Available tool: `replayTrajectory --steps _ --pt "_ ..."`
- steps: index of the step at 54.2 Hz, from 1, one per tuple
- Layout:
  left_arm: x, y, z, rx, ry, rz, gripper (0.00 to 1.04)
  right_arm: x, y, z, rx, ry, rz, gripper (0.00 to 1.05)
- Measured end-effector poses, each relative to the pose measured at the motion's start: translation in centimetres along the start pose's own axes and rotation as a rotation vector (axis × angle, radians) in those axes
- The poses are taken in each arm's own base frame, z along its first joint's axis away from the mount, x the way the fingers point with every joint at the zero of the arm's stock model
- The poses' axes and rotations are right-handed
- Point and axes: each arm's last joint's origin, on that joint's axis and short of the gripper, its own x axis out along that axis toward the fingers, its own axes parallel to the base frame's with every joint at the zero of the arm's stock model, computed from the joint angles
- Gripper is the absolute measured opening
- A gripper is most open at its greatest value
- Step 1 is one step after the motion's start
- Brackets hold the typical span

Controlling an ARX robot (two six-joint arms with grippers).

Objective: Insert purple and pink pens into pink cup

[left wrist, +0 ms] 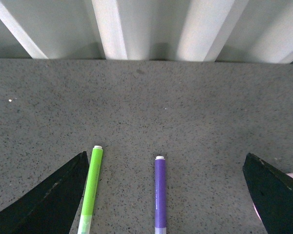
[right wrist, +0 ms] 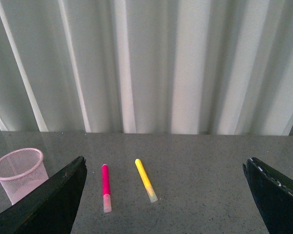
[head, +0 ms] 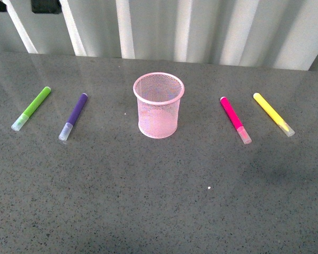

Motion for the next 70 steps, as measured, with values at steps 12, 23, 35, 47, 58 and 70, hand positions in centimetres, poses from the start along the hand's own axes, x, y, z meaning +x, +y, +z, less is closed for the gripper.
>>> replayTrajectory --steps 12,23,35,47,58,70 --pt "7.0 1.4 -0.3 0.023 0.176 0.047 0.98 0.0 0.0 0.0 0.000 0.000 0.000 0.98" --pt "9.1 2.5 -1.6 0.029 0.261 0.063 0.98 0.0 0.0 0.0 0.000 0.000 0.000 0.98" --pt "10.3 2.2 -3.6 0.021 0.329 0.016 0.98 0.0 0.0 0.0 0.000 0.000 0.000 0.98" --pt "10.8 0.6 -4.5 0.029 0.355 -0.036 0.98 0.0 0.0 0.0 0.000 0.000 0.000 0.98" --pt "11.4 -0.9 -5.9 0.026 0.392 -0.072 0.98 0.0 0.0 0.0 0.000 0.000 0.000 0.98" --pt "12.1 -2.3 -7.0 0.043 0.410 -0.096 0.98 0.0 0.0 0.0 0.000 0.000 0.000 0.98"
